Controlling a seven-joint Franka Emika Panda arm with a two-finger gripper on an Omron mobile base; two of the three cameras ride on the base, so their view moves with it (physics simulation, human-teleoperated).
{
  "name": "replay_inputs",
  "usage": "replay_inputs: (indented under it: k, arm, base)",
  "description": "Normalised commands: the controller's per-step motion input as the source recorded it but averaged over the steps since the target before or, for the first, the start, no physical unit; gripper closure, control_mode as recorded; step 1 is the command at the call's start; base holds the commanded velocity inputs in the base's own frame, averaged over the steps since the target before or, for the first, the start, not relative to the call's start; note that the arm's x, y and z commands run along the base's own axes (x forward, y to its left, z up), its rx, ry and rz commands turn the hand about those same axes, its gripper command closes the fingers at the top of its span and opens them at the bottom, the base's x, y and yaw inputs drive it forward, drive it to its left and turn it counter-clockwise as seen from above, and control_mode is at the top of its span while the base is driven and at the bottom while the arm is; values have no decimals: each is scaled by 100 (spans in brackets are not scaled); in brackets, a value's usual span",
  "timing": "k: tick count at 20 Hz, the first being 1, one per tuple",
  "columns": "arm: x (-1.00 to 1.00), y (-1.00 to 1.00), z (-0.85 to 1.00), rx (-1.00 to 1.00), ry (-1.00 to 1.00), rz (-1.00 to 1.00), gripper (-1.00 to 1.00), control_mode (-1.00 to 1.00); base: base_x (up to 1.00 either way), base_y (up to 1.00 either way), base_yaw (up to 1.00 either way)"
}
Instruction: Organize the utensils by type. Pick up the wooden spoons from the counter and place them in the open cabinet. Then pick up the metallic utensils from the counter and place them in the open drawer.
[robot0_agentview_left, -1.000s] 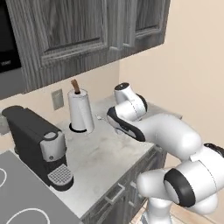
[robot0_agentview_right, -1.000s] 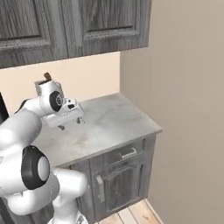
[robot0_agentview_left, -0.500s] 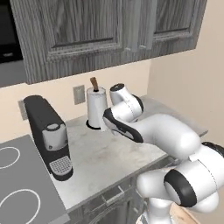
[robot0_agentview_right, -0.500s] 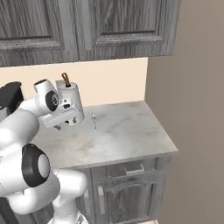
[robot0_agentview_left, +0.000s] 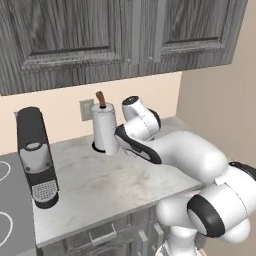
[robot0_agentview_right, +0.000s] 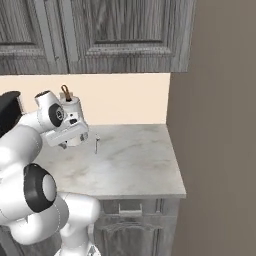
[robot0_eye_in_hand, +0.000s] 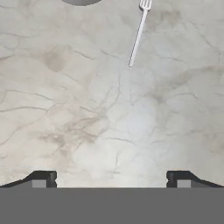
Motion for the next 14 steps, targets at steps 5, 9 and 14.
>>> replay_inputs:
  k: [5,9,14]
  arm:
    - [0,0,0,0,0,0,-100,100]
    - [8,-7,-15,17,0,10,-100,-100]
    - [11,8,-34,39,0,18,-100,-100]
  base:
    - [32,-52,18]
    - [12,-16,10]
    - [0,0,0]
